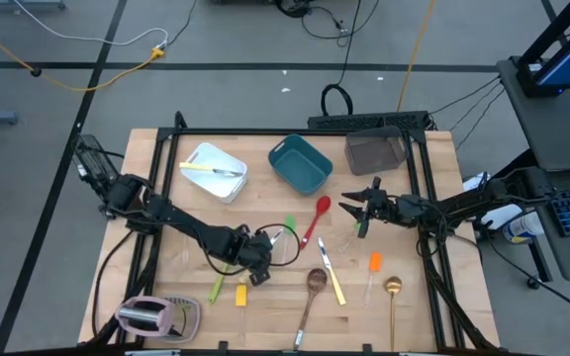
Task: Pick & Place Kitchen Items
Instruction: Put the left yellow knife into the white bin
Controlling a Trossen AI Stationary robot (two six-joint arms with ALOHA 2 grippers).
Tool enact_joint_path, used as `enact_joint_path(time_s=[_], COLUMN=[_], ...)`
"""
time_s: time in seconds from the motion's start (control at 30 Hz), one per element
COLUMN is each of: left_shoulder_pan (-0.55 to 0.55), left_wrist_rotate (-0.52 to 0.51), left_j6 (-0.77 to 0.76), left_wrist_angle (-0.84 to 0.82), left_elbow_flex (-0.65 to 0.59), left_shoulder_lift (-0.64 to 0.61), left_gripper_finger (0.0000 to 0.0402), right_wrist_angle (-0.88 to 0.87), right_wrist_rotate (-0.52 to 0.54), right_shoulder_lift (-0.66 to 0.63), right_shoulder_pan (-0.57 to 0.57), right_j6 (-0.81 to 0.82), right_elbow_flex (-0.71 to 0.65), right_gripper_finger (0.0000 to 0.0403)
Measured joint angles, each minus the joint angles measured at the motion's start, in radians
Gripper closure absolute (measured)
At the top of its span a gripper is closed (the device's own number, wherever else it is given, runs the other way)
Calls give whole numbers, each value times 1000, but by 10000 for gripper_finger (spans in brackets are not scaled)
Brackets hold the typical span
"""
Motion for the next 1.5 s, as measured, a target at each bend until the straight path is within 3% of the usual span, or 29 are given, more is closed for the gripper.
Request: enact_joint_path(time_s=[0.2,0.47,0.8,0.97,1.13,1.5], left_shoulder_pan=[6,19,56,101,192,435], left_wrist_rotate=[2,-3,-144,-257,-294,-301], left_j6=[-26,-56,-33,65,200,656], left_wrist_angle=[-6,-17,-204,-313,-442,-605], left_elbow_flex=[-1,-2,-7,-4,-5,-4], left_shoulder_lift=[-1,-34,-295,-419,-496,-503], left_gripper_finger=[382,378,382,384,384,384], right_wrist_angle=[0,0,0,1,0,0], right_wrist_rotate=[0,0,-1,0,0,0], right_shoulder_lift=[0,0,0,0,0,0], right_shoulder_pan=[0,0,0,0,0,0], right_j6=[8,21,32,33,34,34], right_elbow_flex=[0,0,0,0,0,0], right_gripper_finger=[268,268,268,268,268,268])
